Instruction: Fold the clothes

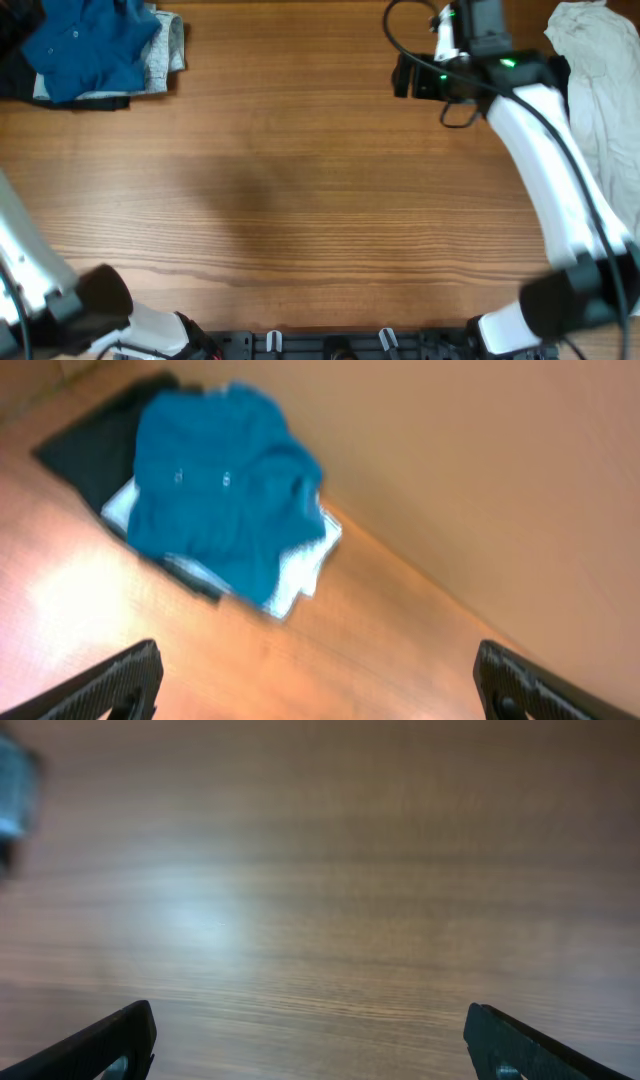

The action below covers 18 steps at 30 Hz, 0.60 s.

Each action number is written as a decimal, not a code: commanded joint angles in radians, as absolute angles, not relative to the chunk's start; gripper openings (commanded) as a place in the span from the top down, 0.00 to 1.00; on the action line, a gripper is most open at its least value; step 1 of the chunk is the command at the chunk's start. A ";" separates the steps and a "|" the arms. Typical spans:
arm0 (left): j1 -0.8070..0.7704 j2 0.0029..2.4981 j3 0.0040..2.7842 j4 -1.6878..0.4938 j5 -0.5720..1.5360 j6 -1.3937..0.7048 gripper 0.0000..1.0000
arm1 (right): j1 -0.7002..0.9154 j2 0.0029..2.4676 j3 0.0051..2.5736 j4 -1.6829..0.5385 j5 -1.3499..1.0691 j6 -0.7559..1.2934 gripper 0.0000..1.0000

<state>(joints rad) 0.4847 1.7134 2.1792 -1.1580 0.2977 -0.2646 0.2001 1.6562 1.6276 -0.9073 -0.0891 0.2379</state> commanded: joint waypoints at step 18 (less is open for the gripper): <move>0.484 1.106 1.877 -1.533 0.298 -0.215 0.00 | 0.197 0.837 1.246 -0.993 0.114 0.348 0.02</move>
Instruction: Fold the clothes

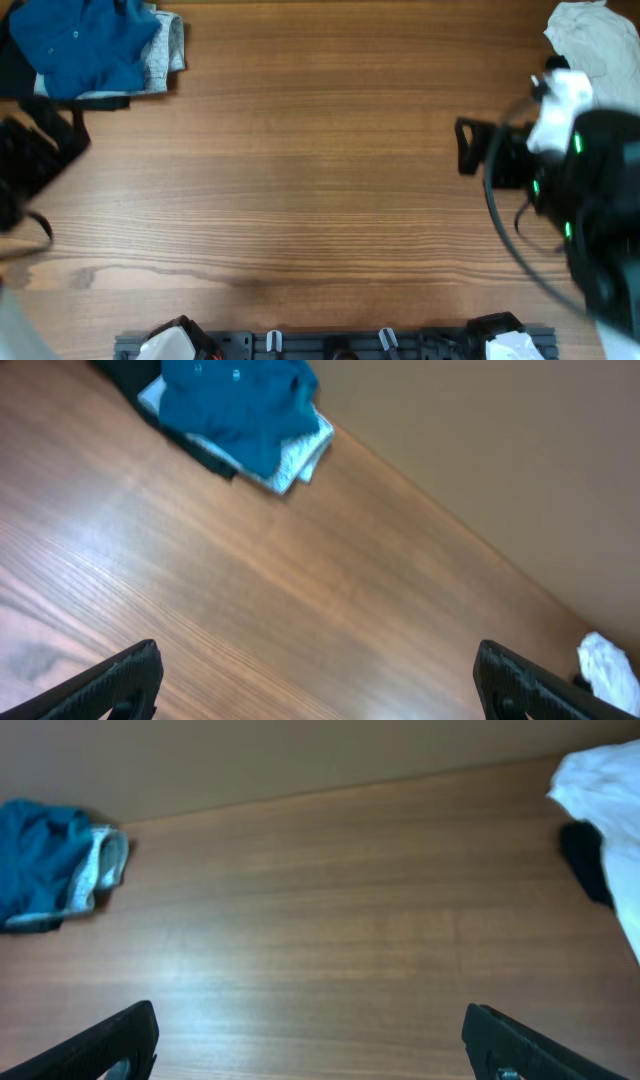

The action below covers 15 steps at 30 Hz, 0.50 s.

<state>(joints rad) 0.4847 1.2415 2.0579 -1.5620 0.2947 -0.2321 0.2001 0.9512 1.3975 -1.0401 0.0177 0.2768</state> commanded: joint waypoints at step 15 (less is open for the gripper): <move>0.484 0.594 1.029 -1.150 0.314 -0.278 0.00 | 0.197 0.756 0.917 -0.572 0.390 0.508 0.00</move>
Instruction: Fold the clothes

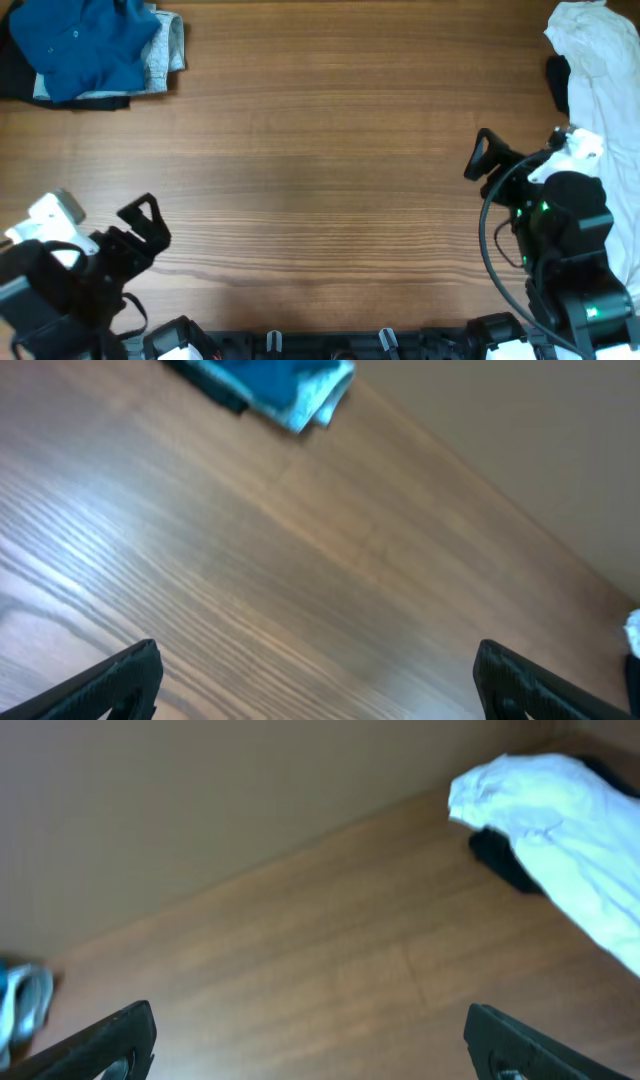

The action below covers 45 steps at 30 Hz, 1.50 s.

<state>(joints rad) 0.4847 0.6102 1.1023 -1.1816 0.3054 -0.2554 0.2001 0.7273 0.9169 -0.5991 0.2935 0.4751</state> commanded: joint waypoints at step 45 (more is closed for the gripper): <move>0.484 0.623 1.010 -1.140 0.314 -0.277 0.00 | 0.197 0.670 0.916 -0.460 0.122 0.314 0.01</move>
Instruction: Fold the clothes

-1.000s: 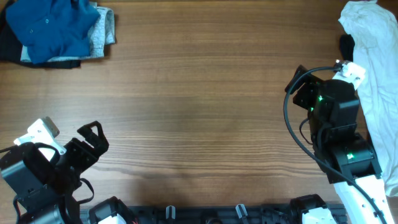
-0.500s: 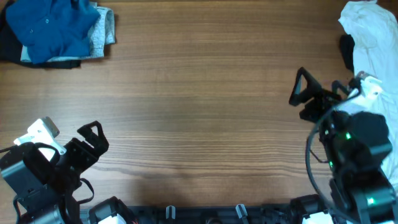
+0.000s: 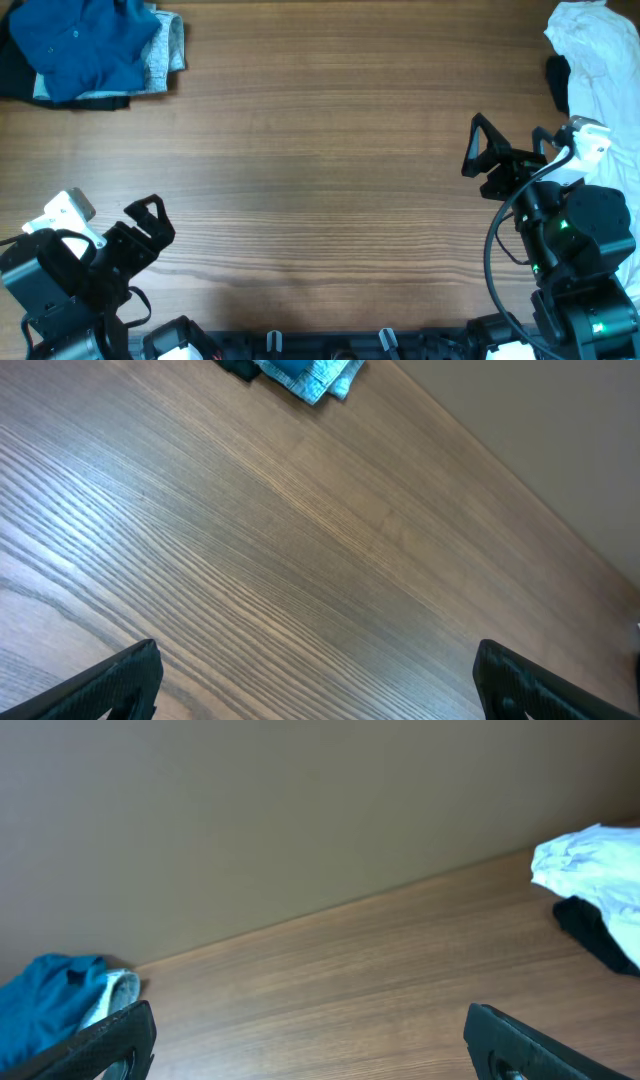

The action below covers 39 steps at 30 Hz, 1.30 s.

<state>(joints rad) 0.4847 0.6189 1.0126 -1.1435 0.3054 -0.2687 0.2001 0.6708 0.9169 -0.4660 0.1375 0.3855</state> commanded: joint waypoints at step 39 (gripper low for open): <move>0.484 0.623 1.010 -1.140 0.314 -0.277 0.00 | 0.102 0.257 0.005 0.358 0.031 0.292 0.00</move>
